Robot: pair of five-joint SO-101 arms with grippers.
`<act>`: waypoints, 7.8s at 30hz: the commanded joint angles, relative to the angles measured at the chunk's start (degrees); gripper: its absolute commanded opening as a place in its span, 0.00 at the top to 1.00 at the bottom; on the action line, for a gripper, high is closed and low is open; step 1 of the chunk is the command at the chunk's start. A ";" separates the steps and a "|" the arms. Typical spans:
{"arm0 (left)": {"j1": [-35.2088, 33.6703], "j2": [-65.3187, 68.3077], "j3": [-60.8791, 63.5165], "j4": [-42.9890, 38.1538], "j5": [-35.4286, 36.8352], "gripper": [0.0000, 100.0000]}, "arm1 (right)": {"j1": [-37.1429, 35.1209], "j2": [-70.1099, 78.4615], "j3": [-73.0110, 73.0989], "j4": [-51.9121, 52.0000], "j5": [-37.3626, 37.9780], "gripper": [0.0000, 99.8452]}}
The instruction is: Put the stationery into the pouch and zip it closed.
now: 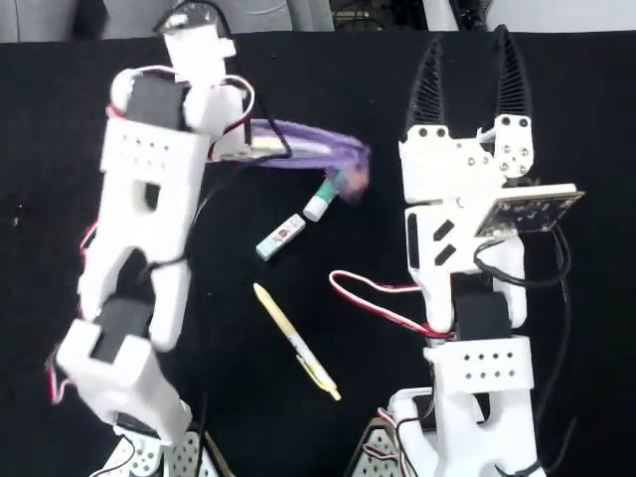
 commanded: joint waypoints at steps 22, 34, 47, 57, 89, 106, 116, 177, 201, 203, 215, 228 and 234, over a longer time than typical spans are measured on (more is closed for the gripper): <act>-36.00 0.88 -6.11 -24.88 3.52 0.97 | -5.01 4.70 -4.26 11.52 5.10 0.80; -41.54 1.14 -5.41 -24.88 3.52 0.97 | -8.97 42.68 -23.69 16.35 9.85 0.80; -43.74 1.05 6.02 -33.32 3.52 0.97 | -10.90 47.25 -12.53 16.09 24.09 0.80; -43.82 1.05 6.37 -33.14 3.52 0.97 | -11.60 62.81 -10.15 6.77 28.31 0.80; -43.38 0.97 7.69 -33.23 3.52 0.97 | -2.73 65.01 -33.63 24.62 36.66 0.80; -43.38 0.97 7.96 -33.05 3.52 0.97 | -5.01 85.32 -39.87 21.80 39.12 0.80; -41.80 1.05 8.04 -32.97 3.52 0.97 | -6.95 84.97 -32.57 24.18 45.71 0.80; 7.08 2.81 12.00 -14.95 12.84 0.97 | 13.89 -13.85 18.86 38.95 16.88 0.80; -30.46 -16.09 15.52 -22.15 9.67 0.97 | -9.58 52.70 -16.48 29.10 -9.23 0.80; -31.43 -16.26 18.24 -24.09 9.67 0.97 | -11.78 53.49 -16.92 29.01 -9.85 0.80; -31.34 -16.35 27.65 -30.24 9.67 0.97 | -10.02 65.63 -25.36 36.75 -19.69 0.80; -31.25 -16.35 27.74 -29.71 9.67 0.97 | -10.02 93.32 -63.43 68.66 -19.78 0.80; -31.16 -16.35 27.74 -29.71 9.67 0.97 | -9.93 103.43 -79.25 81.76 -15.03 0.96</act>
